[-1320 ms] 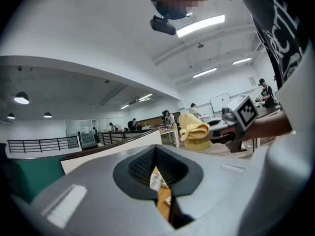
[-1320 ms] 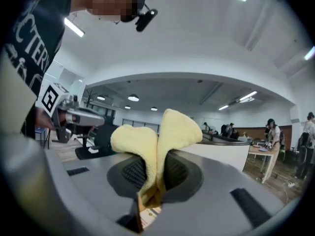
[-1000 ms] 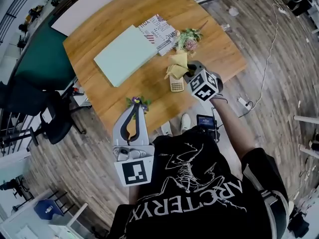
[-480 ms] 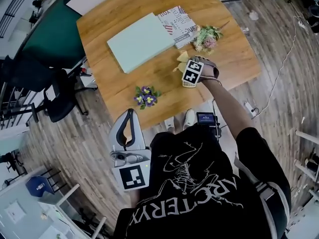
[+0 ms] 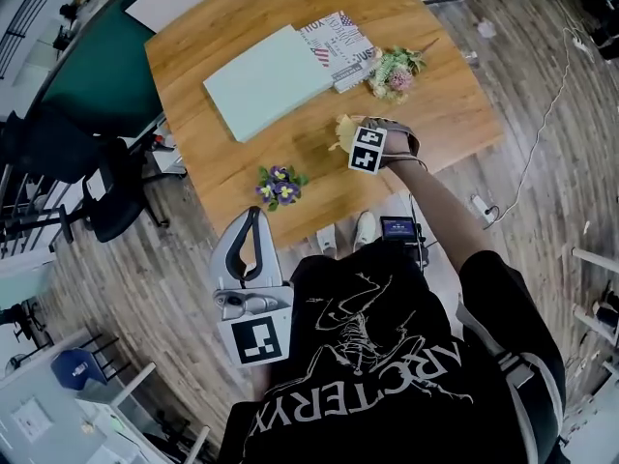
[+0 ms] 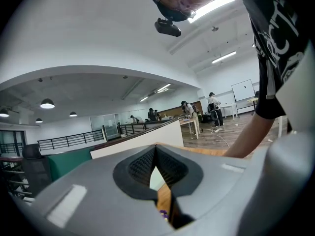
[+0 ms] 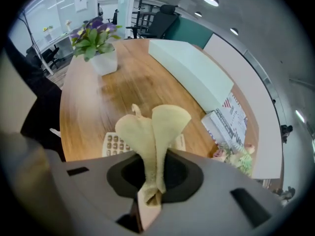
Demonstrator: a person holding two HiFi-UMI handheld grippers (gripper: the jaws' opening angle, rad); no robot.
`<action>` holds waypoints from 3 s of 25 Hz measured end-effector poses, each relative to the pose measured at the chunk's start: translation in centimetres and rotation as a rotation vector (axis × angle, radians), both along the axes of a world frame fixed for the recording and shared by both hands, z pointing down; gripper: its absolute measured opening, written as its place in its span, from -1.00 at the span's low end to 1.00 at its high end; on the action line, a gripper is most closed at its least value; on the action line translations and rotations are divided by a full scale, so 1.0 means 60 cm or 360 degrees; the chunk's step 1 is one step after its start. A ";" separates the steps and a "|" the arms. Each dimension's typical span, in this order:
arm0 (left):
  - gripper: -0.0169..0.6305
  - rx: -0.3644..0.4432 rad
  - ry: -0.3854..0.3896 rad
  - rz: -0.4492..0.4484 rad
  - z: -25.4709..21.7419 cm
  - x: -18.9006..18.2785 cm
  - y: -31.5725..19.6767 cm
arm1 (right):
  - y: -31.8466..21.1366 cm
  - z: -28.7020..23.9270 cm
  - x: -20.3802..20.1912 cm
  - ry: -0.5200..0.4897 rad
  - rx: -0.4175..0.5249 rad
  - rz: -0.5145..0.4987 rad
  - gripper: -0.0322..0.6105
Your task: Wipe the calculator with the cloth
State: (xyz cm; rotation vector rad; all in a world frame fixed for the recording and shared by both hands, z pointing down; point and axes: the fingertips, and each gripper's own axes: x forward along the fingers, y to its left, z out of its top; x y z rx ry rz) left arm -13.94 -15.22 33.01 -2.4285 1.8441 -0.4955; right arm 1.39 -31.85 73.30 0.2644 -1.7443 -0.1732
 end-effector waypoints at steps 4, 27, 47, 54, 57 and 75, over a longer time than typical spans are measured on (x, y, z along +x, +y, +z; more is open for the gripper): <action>-0.92 0.0016 0.0020 0.0064 -0.005 0.017 -0.003 | 0.051 0.002 -0.005 -0.0006 -0.0008 -0.0023 -0.72; -0.91 0.0064 0.0075 0.0249 -0.013 0.036 -0.011 | 0.237 0.037 -0.017 -0.0063 -0.0261 0.0039 -0.72; -0.92 0.0171 0.0108 0.0453 -0.042 0.095 -0.064 | 0.188 -0.666 0.194 -0.1919 0.0816 0.0897 -0.72; -0.92 0.0221 0.0102 0.0488 -0.062 0.111 -0.066 | 0.211 -0.741 0.179 -0.2093 0.1032 0.0857 -0.72; -0.92 0.0232 0.0093 0.0485 -0.065 0.113 -0.067 | 0.209 -0.745 0.172 -0.2139 0.1024 0.0828 -0.72; -0.92 0.0226 0.0084 0.0428 -0.063 0.117 -0.067 | 0.205 -0.732 0.175 -0.2061 0.1006 0.0744 -0.72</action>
